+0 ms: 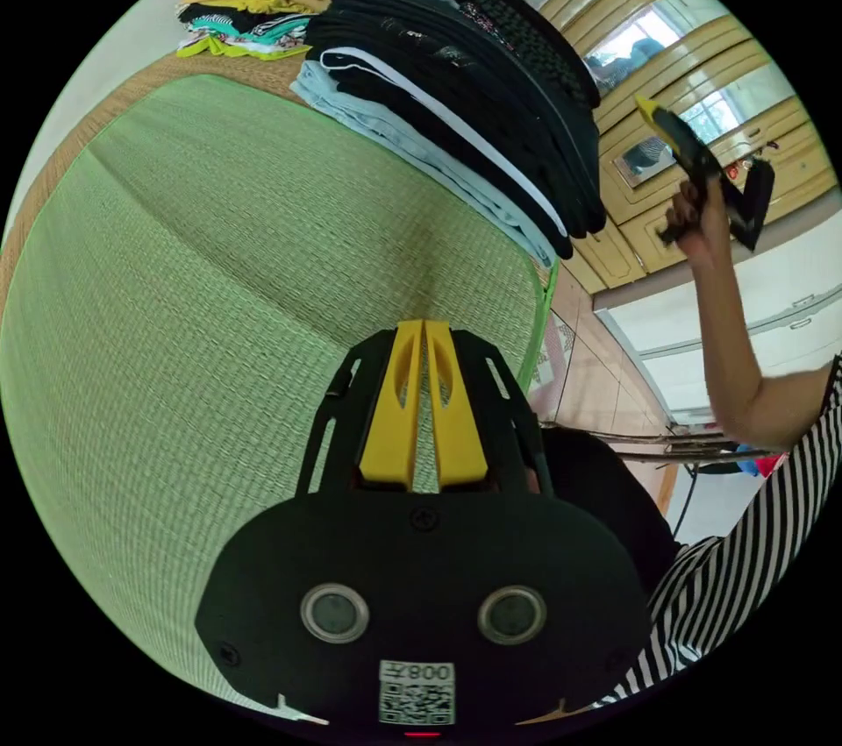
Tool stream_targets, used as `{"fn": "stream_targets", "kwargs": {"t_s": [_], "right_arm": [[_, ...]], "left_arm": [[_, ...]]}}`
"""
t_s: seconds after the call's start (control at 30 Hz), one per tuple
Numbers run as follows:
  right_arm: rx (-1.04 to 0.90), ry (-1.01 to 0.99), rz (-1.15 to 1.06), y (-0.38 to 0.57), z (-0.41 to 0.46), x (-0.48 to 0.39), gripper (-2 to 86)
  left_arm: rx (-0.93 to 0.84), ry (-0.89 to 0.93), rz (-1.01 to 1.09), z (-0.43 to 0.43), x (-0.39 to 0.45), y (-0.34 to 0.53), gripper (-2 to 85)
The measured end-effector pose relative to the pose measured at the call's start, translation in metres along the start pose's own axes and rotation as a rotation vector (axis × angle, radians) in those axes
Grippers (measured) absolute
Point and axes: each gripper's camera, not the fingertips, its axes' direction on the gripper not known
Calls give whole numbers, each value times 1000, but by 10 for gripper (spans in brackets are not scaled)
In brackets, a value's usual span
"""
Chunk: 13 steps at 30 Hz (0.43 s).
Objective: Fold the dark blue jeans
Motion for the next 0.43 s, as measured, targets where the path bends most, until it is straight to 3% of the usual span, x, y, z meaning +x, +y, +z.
{"fn": "stream_targets", "kwargs": {"t_s": [0.07,0.17,0.43], "right_arm": [[-24,119,-8,-56,39,46,57],[-87,142,19,-120,91,94,65],[-193,276,-10,-219,217,122,80]], "left_arm": [[-8,-44,43,11,1,5,3],[-25,-105,88,25,1,13,4],[-46,-232,187,62,-7,44,3]]}}
